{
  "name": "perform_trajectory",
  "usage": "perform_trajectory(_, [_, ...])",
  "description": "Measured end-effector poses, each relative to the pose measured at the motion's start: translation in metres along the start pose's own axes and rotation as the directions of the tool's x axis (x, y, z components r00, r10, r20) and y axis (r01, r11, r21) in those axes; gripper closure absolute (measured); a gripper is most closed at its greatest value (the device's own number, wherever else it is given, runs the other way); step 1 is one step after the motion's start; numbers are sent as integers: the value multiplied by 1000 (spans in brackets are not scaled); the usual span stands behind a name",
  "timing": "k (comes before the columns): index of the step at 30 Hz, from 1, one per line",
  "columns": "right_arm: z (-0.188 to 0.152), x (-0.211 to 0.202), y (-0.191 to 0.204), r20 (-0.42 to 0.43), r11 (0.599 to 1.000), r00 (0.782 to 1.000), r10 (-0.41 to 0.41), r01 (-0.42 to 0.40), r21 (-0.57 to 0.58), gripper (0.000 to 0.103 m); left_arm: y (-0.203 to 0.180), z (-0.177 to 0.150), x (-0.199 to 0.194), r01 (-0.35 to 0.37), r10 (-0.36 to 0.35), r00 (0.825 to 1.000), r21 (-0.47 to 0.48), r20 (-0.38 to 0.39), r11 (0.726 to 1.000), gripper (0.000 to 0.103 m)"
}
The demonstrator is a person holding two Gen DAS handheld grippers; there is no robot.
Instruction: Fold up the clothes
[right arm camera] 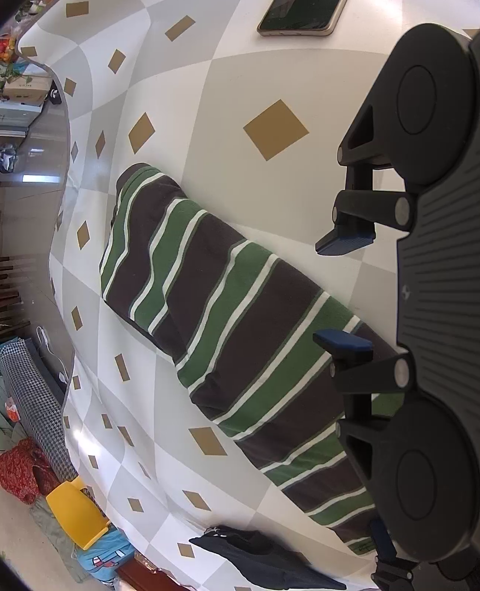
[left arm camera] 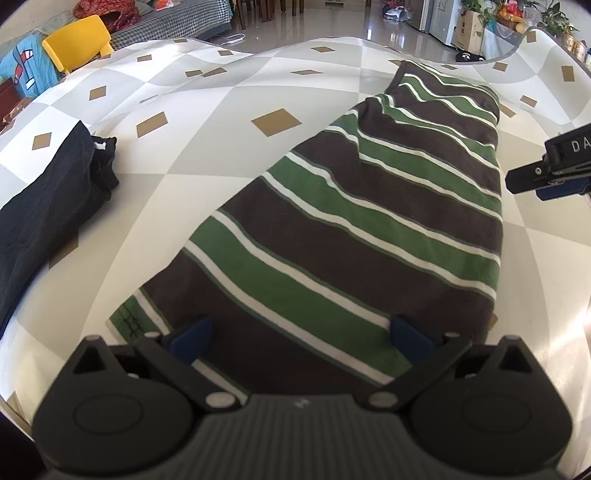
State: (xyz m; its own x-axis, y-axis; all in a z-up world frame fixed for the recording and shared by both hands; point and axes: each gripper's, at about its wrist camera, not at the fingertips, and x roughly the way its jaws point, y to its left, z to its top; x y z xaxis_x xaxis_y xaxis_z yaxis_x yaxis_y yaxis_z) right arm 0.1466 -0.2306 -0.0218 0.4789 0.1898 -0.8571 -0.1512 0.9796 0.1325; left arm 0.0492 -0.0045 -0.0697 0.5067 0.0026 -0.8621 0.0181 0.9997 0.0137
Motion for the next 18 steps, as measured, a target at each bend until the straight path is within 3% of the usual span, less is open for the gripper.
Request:
perform_trajectory(5, [11,8,-16,20,1000,1000,-3,3,16,60,13,7,3,-18,18,1000,-30,2,999,0])
perform_trajectory(10, [18,18,-35,29,995,1000,-10,7,104,60,27,15,7,-29,29,1000,-46,-7,999,0])
perform_trajectory(18, [29,29,-50,64,984,998,-7,-5,179,60,51,41,20,-58,54,996,-47,-76,997,0])
